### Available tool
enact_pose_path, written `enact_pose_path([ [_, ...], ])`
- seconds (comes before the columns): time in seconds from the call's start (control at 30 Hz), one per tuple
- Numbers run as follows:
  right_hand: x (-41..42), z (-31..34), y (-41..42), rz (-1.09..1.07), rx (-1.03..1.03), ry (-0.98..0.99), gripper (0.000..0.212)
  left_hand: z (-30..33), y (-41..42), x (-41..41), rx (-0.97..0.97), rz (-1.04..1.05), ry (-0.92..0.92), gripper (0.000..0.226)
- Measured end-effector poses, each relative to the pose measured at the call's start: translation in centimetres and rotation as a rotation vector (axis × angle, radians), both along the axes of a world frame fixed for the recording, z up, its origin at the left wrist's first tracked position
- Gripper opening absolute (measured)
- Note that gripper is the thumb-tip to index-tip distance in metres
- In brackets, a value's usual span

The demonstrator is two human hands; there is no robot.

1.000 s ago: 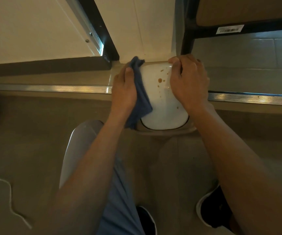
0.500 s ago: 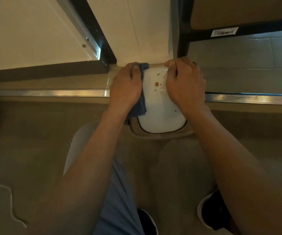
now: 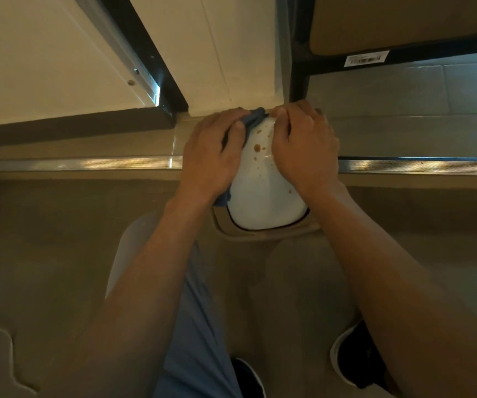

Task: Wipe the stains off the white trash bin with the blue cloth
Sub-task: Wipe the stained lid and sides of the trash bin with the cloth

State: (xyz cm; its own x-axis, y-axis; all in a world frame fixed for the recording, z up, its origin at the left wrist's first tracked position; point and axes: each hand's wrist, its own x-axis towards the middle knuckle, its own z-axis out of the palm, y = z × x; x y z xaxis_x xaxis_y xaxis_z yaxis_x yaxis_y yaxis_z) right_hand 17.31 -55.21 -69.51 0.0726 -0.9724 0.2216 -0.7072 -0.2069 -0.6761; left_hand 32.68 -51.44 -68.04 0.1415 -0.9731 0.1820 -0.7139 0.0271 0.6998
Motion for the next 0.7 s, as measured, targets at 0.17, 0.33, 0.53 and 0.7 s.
enact_pose_path([
  [0.17,0.1,0.1,0.0,0.017,0.004,0.039,0.036,-0.5,0.6,0.8,0.028,0.158,0.129,0.033],
  [0.33,-0.2,0.2,0.0,0.014,0.017,0.009,0.033,0.6,-1.3,0.3,0.108,0.046,0.079,0.043],
  [0.53,-0.1,0.1,0.0,0.033,0.034,0.014,0.034,0.0,-0.7,0.3,0.152,0.268,0.172,0.043],
  [0.7,-0.2,-0.1,0.0,0.011,0.027,-0.02,0.035,0.8,1.1,-1.9,-0.006,0.124,-0.161,0.04],
])
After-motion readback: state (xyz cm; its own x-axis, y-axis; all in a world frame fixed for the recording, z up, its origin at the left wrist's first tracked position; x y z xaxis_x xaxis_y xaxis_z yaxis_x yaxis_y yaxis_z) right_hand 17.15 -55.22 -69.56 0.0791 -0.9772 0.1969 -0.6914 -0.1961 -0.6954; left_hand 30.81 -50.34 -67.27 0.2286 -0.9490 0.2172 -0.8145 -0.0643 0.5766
